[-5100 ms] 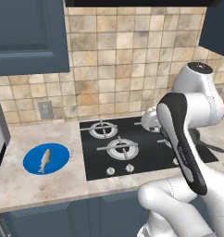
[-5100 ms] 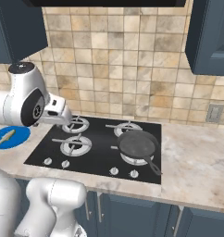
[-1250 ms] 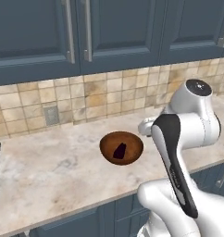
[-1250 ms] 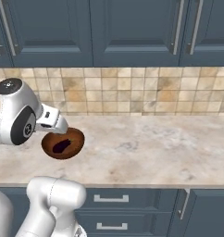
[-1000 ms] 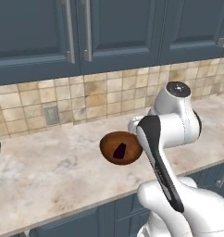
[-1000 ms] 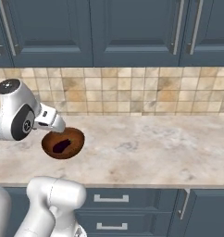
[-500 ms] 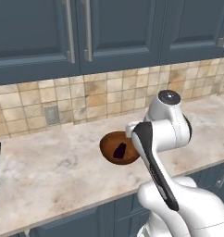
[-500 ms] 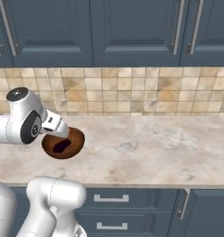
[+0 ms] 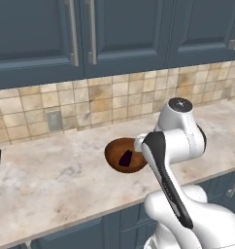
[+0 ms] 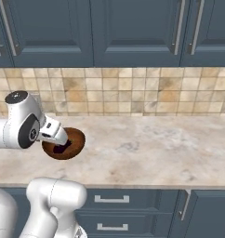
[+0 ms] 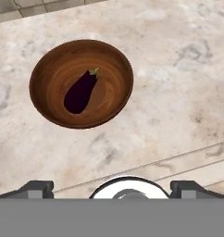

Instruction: Place the fish on the plate and place the eggplant on the same plate.

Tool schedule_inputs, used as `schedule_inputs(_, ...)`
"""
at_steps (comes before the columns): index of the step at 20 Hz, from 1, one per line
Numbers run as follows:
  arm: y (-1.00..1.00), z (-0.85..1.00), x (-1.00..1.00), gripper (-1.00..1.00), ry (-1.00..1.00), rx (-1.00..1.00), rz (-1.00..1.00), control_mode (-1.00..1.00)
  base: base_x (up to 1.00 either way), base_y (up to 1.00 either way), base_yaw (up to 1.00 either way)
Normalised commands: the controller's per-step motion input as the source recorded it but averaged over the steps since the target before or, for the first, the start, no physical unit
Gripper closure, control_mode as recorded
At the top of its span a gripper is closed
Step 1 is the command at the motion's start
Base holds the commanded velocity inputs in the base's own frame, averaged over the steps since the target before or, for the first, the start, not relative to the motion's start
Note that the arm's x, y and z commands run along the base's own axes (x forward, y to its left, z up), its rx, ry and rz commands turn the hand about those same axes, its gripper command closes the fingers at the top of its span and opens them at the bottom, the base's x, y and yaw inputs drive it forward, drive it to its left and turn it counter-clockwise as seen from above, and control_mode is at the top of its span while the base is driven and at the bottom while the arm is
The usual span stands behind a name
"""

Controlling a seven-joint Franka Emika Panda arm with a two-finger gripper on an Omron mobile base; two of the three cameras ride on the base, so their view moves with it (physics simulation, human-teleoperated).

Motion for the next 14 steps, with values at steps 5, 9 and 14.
schedule_inputs(5,0.07,-0.01,0.28,-1.00,0.01,0.00,0.00,-1.00,0.00,0.00,0.00)
schedule_inputs(9,0.28,-0.06,0.51,-1.00,0.00,0.00,-0.01,-1.00,0.00,0.00,0.00)
schedule_inputs(14,0.28,-0.04,0.53,-1.00,0.00,0.02,-0.03,-1.00,0.00,0.00,0.00)
